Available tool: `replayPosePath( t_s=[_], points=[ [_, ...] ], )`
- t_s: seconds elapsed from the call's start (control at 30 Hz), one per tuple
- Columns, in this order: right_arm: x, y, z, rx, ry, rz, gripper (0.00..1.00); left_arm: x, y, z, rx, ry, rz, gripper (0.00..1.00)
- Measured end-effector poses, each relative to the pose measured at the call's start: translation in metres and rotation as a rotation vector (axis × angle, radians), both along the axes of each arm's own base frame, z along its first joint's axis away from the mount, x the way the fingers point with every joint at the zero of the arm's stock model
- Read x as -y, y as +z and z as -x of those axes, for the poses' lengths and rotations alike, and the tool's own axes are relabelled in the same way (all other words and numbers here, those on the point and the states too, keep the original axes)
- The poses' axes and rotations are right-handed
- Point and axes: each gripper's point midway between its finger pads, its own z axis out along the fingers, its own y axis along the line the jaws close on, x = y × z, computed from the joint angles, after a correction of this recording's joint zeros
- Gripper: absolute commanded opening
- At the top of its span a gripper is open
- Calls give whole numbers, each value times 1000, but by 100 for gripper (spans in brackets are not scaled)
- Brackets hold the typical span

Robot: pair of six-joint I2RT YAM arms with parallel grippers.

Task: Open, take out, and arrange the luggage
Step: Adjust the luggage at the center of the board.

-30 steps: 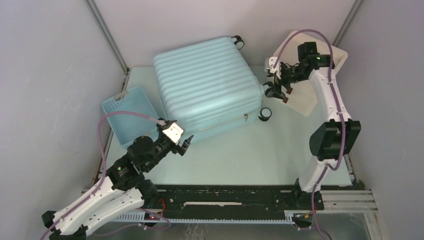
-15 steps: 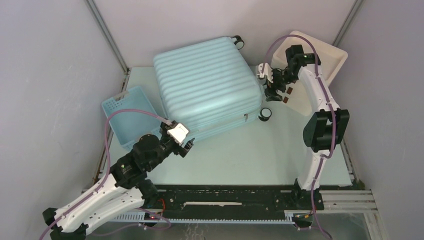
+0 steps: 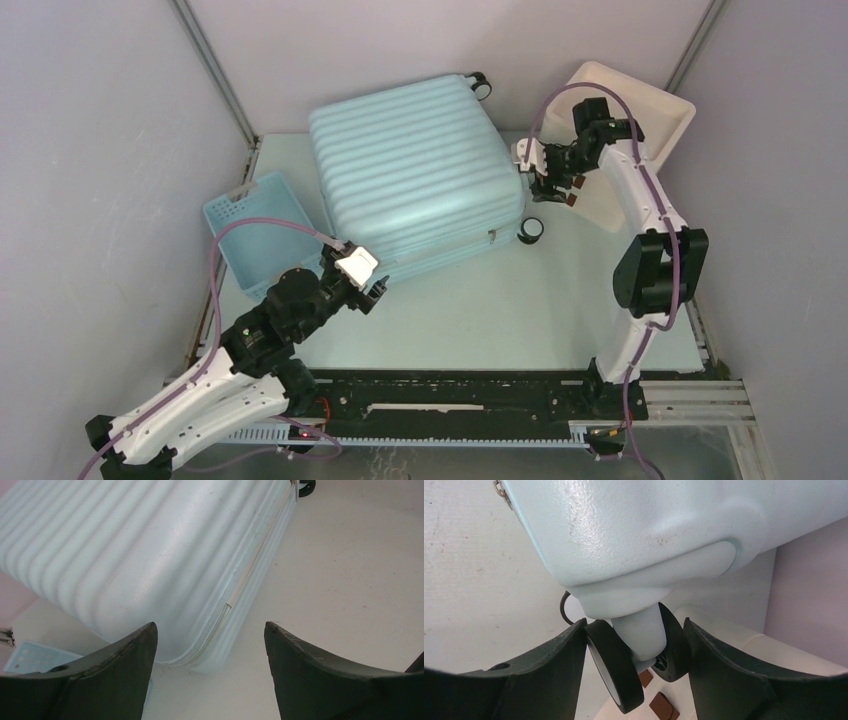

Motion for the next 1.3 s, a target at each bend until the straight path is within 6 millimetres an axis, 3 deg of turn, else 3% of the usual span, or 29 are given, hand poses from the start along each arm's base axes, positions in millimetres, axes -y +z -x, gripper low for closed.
replayPosePath(
  t_s=[0.13,0.33,0.53,0.83,0.9,1.03,1.13,1.2,1.3],
  points=[
    [0,1,10,20,0,12,36,0,0,0,0,0,0,82],
    [-1,1,28,47,-35,6,28,-2,3,0,8,4,8,82],
    [-12,9,51,121,-132,-28,27,-6,5,-1,16,27,16,81],
    [-25,8,119,144,-273,-145,29,-16,19,4,12,83,133,86],
    [-29,9,133,140,-269,-176,35,-17,23,6,-4,98,191,86],
    [-38,12,159,128,-231,-229,65,-19,33,11,-49,126,337,93],
    [-44,15,174,108,-200,-277,78,-27,42,13,-66,176,446,97],
    [-47,16,185,80,-184,-306,86,-38,49,12,-71,231,527,95],
    [-51,23,199,56,-156,-345,89,-55,55,6,-73,319,623,86]
  ],
)
